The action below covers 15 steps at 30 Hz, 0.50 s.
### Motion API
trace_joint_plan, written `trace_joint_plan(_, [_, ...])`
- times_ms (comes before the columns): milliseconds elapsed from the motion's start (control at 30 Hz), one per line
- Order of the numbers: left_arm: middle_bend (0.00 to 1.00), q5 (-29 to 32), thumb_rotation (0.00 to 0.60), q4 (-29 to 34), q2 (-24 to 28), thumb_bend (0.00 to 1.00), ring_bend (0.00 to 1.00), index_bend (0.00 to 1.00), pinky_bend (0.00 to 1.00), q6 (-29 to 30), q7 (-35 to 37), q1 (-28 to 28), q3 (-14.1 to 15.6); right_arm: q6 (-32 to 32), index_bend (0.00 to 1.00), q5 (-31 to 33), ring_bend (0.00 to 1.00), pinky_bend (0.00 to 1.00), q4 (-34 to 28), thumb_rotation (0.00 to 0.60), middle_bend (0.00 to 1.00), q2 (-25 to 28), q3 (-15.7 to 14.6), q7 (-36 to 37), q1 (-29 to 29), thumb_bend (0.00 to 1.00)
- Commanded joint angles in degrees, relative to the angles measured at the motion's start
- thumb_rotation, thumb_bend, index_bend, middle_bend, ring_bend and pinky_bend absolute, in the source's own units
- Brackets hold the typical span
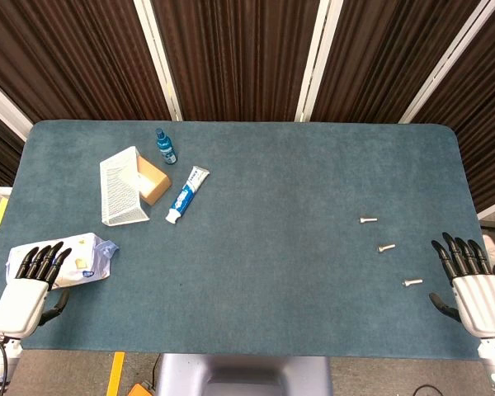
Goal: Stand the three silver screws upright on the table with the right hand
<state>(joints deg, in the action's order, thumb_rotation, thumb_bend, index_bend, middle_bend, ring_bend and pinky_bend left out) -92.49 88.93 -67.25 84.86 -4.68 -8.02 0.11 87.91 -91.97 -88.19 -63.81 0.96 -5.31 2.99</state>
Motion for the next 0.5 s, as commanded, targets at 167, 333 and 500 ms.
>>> trace_joint_plan(167, [0.00,0.19,0.600,0.04,-0.05,0.48,0.00,0.00,0.05,0.17,-0.52,0.17,0.01,-1.91,0.00,0.76,0.00,0.00,0.29,0.600,0.00,-0.18,0.21,0.11,0.88,0.30])
trace_joint_plan(333, [0.00,0.55,0.600,-0.51,-0.31,0.48,0.00,0.00,0.05,-0.19,-0.34,-0.12,-0.27,-4.48,0.00,-0.42,0.00,0.00,3.20,0.600,0.00,-0.55,0.19,4.47,3.08,0.30])
trace_joint_plan(500, [0.00,1.37,0.600,-2.57,-1.35,0.48,0.00,0.00,0.05,-0.88,0.52,-0.79,-0.99,-8.80,0.02,-2.22,0.00,0.00,13.55,0.600,0.00,-3.04,0.44,18.27,7.69,0.30])
